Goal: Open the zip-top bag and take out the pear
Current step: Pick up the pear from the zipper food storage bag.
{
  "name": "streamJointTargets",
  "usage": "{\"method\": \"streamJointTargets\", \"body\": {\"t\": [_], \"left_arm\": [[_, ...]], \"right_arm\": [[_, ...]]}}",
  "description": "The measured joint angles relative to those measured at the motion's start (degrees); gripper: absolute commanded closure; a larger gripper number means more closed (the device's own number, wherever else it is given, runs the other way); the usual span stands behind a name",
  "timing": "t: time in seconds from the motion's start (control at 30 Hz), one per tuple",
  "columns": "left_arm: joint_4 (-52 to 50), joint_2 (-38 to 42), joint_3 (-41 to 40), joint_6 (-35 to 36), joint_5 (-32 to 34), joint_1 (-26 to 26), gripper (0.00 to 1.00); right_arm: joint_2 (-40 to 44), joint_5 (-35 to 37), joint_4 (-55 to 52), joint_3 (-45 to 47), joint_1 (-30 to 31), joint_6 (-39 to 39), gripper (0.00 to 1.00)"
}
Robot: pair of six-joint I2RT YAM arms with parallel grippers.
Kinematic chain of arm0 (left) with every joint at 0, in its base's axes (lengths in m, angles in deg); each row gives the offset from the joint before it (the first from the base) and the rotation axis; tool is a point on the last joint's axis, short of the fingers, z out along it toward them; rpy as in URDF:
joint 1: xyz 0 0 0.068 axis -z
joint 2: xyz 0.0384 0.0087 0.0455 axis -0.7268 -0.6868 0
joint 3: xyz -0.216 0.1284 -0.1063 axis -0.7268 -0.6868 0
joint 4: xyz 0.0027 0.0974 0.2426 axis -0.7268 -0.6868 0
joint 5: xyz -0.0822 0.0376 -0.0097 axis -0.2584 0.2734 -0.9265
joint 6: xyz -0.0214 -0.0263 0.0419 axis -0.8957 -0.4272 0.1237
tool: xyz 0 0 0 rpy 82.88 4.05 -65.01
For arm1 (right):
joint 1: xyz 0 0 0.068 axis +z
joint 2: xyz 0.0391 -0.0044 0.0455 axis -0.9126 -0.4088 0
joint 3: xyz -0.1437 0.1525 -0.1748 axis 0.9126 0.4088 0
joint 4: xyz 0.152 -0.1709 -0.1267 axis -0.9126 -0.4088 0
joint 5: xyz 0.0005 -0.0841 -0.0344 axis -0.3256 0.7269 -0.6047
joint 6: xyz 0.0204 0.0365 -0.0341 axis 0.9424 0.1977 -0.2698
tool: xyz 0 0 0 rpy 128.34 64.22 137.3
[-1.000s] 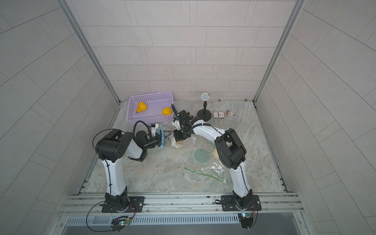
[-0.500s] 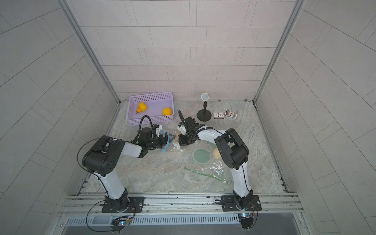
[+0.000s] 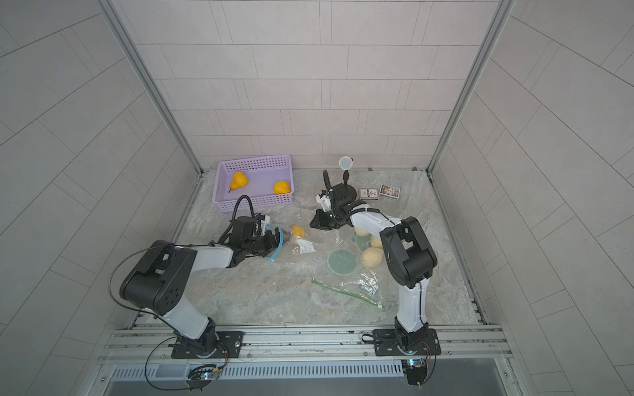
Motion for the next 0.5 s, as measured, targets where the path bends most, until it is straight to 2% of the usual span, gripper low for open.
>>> {"method": "streamJointTargets", "body": {"t": [0.1,0.23,0.37,0.5], "left_arm": [[-0.96,0.44,-0.02,0.87,0.13,0.00,0.00],[-0.68,0.72,-0.46,0.92,-0.04,0.00,0.00],[0.00,1.03,-1.05,0.61,-0.44,0.00,0.00],[0.15,1.44,-1.22,0.20,-0.57,0.00,0.00]], "right_arm": [[4.52,0.66,-4.46,-0.22,-1.31,-1.09,0.55],[11.47,-0.52,-8.66,-0.72,-1.57,-3.13,0.53],[13.22,0.44,-11.15,-3.89,1.53,-3.67,0.68],[2.56,2.01,-12.00,-13.70,5.29,-3.65,0.81]]}}
